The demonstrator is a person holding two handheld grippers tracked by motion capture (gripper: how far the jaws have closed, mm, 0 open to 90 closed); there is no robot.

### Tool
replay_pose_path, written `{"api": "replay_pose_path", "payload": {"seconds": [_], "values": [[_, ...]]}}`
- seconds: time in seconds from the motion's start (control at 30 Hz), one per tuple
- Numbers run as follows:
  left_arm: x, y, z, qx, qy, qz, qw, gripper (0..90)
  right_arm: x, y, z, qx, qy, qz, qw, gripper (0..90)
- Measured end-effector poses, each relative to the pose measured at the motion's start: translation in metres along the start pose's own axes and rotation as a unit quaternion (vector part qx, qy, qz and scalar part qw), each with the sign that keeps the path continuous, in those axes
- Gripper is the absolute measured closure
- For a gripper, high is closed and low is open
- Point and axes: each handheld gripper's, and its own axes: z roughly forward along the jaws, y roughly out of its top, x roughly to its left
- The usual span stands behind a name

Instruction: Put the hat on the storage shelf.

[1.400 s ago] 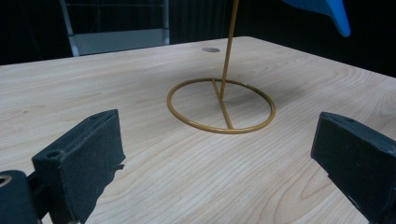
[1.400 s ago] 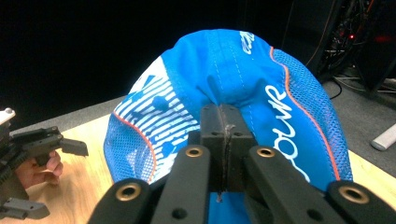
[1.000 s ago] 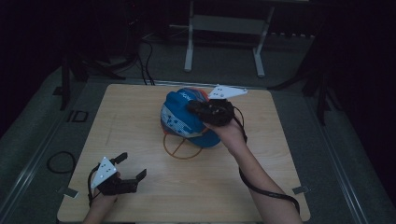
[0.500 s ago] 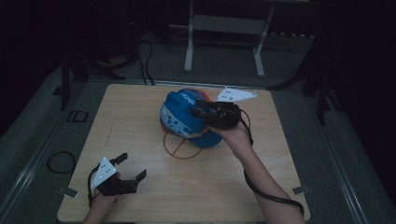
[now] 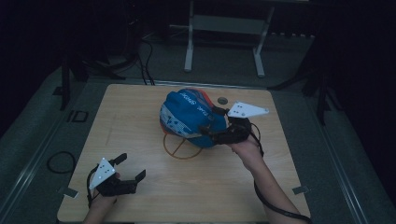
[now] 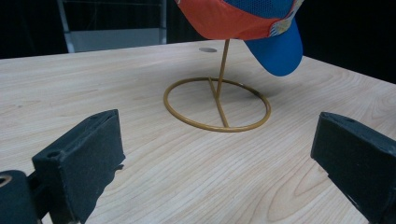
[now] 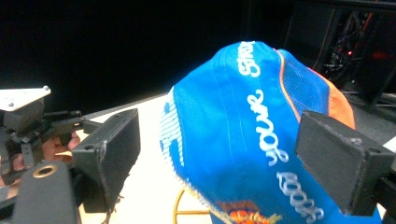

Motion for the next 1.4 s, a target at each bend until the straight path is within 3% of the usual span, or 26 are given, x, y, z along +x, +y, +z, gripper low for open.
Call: {"api": "replay_pose_path", "payload": {"seconds": [0.2,0.43,0.67,0.97,1.4], "values": [[-0.001,0.000,0.001,0.002,-0.001,0.001,1.0000,2.7,0.005,-0.016,-0.003,0.017,0.017,-0.019,0.9995,13.7],[0.000,-0.001,0.001,0.002,0.000,0.000,1.0000,2.7,0.009,-0.039,-0.005,0.025,0.028,-0.020,0.9991,13.7],[0.001,-0.001,0.002,0.004,0.000,0.001,1.0000,2.7,0.009,-0.066,-0.004,0.047,0.039,-0.008,0.9981,13.7],[0.001,-0.002,0.003,0.007,-0.001,0.001,1.0000,2.7,0.010,-0.099,-0.004,0.071,0.070,0.000,0.9950,13.7],[0.003,-0.005,0.006,0.015,-0.001,0.003,0.9999,2.7,0.013,-0.147,-0.001,0.111,0.068,-0.001,0.9914,13.9]]}}
